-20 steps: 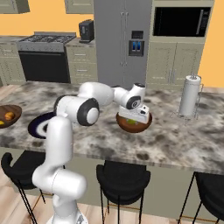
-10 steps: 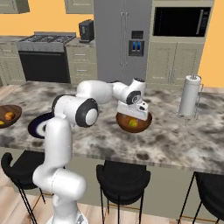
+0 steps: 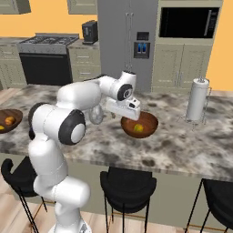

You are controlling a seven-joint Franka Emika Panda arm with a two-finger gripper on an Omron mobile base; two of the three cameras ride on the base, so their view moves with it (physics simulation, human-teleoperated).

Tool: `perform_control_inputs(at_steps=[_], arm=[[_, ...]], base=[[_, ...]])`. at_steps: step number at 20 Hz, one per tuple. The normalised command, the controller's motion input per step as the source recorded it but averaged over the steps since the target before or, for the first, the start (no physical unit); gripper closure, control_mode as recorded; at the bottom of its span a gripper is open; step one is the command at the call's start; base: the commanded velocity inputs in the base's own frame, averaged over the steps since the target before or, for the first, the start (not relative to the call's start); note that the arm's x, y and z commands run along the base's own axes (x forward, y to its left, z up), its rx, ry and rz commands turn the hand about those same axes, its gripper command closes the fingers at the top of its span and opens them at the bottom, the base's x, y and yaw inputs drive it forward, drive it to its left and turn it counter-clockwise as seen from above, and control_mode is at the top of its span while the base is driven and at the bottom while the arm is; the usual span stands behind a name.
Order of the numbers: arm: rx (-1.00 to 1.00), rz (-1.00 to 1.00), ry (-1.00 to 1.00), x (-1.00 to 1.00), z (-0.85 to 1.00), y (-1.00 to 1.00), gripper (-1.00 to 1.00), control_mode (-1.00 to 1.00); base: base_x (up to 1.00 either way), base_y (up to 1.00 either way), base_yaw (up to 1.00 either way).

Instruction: Take the fruits from the plate on the dining counter and place two fruits in each bowl.

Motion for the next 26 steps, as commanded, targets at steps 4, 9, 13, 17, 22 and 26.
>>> perform_control_inputs(at_steps=[4, 9, 13, 17, 22, 26], arm=[[0.0, -0.06, 0.0, -0.97, 0.33, 0.69, -1.0, -1.0], [0.0, -0.08, 0.0, -0.71, 0.35, 0.86, -1.0, -1.0], [0.0, -0.12, 0.0, -0.54, 0.26, 0.96, -1.0, -1.0], [-0.11, -0.21, 0.0, 0.02, 0.13, 1.0, -1.0, -1.0], [-0.06, -0.16, 0.1, 0.4, 0.0, 1.0, -1.0, -1.0], [0.0, -0.04, 0.32, 0.54, 0.01, 0.88, -1.0, -1.0]], base=[[0.0, 0.0, 0.0], [0.0, 0.0, 0.0], [0.0, 0.0, 0.0], [0.0, 0.0, 0.0], [0.0, 0.0, 0.0], [0.0, 0.0, 0.0]])
